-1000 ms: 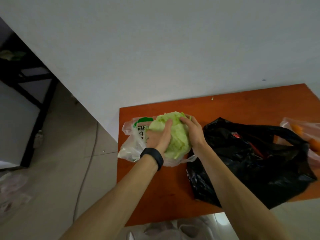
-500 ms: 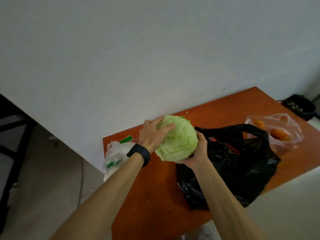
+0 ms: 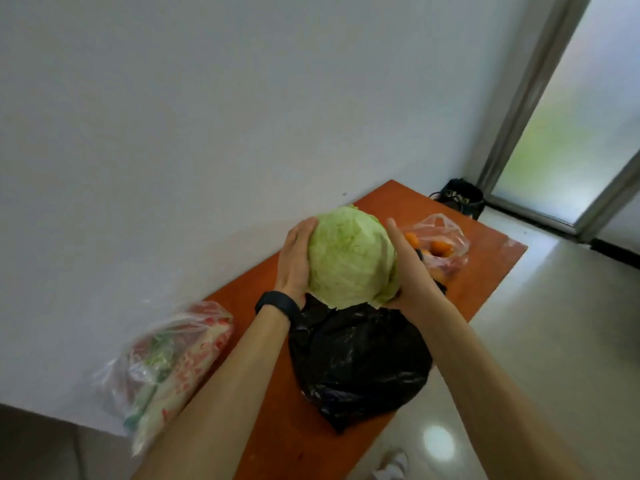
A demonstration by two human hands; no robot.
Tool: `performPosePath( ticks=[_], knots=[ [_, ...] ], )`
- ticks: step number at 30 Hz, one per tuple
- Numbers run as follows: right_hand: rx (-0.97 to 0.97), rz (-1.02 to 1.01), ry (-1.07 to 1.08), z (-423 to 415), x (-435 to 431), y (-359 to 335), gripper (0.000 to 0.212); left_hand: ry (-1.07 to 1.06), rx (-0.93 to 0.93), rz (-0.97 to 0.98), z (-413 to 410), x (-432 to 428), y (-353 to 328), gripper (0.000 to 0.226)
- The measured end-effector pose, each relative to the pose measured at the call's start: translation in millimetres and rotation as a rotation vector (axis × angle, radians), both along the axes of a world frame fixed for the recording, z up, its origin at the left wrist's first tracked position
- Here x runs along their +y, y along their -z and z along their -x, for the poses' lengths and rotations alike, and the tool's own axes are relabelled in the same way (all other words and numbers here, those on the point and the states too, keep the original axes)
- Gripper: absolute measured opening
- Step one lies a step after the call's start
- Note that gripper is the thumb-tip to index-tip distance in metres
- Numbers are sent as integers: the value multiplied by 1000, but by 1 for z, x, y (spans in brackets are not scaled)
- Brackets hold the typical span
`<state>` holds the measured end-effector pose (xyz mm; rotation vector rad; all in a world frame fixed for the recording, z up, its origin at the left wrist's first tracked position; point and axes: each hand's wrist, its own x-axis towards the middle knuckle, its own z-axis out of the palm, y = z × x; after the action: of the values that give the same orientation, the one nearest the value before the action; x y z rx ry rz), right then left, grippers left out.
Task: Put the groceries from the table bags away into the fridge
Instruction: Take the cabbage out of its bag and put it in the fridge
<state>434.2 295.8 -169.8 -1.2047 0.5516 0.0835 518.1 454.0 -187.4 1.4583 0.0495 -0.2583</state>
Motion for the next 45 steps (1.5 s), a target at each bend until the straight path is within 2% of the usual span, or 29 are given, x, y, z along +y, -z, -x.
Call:
performPosePath(
  ticks=[3,6,9,11,15,18,21,24,29,31,34,40,45],
  knots=[
    [-54,262,92,28,-37,-13,81,173,98,89,-2,-42,-6,79],
    [-119,339,200,57,-73,-21,56,270,149,152,7,-92,-15,81],
    [-122,422,383,78,-112,-18,70,312,150,176,28,-152,-17,73],
    [-110,501,495,92,-140,-15,71,330,166,206,49,-196,-15,70],
    [-112,481,721,134,-209,-19,77,420,146,198,97,-289,-16,75],
    [-152,440,815,178,-264,-27,75,466,-15,175,138,-361,-28,59],
    [-163,449,931,219,-327,-30,80,530,-118,168,183,-431,-43,58],
    [-156,504,1037,260,-390,-41,77,587,-128,153,231,-493,-55,61],
    [-180,576,1155,326,-477,-68,64,664,-179,165,301,-584,-83,79],
    [-191,613,1200,348,-509,-77,56,695,-184,193,323,-619,-93,75],
    [-216,684,1248,377,-558,-88,54,716,-198,222,350,-672,-105,66],
    [-254,797,1302,413,-675,-108,64,750,-225,304,386,-798,-126,62],
    [-286,837,1349,437,-795,-125,51,797,-279,366,406,-927,-137,65]
  ],
)
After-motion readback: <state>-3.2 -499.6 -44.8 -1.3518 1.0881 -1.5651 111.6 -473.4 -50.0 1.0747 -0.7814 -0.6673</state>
